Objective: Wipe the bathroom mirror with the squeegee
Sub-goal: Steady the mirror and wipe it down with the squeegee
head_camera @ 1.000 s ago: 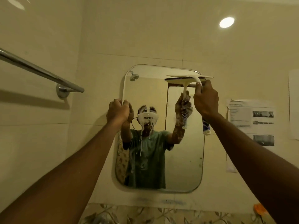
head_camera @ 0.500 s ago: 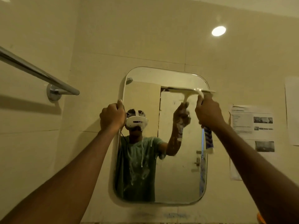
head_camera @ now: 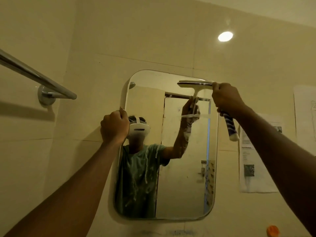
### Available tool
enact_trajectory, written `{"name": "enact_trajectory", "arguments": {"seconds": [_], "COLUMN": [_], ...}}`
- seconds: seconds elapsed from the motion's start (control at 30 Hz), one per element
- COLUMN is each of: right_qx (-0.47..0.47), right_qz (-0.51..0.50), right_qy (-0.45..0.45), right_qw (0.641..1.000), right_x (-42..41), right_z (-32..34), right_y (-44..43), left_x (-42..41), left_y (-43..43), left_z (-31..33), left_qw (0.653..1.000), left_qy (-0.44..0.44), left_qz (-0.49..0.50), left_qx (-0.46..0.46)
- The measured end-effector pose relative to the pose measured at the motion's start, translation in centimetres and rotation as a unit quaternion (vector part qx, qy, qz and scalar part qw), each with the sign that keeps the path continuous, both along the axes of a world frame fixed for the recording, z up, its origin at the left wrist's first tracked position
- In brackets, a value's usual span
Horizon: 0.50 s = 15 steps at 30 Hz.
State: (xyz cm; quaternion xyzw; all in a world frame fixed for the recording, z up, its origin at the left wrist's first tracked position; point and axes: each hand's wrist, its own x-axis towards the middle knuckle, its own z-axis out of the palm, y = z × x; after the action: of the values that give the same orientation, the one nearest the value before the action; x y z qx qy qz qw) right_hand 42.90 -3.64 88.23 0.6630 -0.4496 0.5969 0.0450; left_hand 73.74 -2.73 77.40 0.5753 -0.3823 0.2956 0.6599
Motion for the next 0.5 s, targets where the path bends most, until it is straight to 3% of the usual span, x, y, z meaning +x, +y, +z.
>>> {"name": "enact_trajectory", "arguments": {"seconds": [0.33,0.4,0.5], "right_qx": [0.093,0.121,0.091], "right_qz": [0.006,-0.007,-0.005], "right_qy": [0.051,0.045,0.015], "right_qw": [0.994,0.992,0.996], "right_x": [-0.7,-0.9,-1.4], "right_z": [-9.9,-8.8,-3.5], "right_y": [0.6,1.2,1.4], "left_x": [-0.8,-1.0,-0.9], "left_y": [0.6,0.8,0.8], "left_z": [-0.2,-0.3,-0.5], "left_qw": [1.000,1.000,0.999], "left_qy": [-0.009,-0.017,-0.023], "left_qz": [-0.003,-0.006,-0.003], "left_qx": [-0.018,-0.016,-0.023]}}
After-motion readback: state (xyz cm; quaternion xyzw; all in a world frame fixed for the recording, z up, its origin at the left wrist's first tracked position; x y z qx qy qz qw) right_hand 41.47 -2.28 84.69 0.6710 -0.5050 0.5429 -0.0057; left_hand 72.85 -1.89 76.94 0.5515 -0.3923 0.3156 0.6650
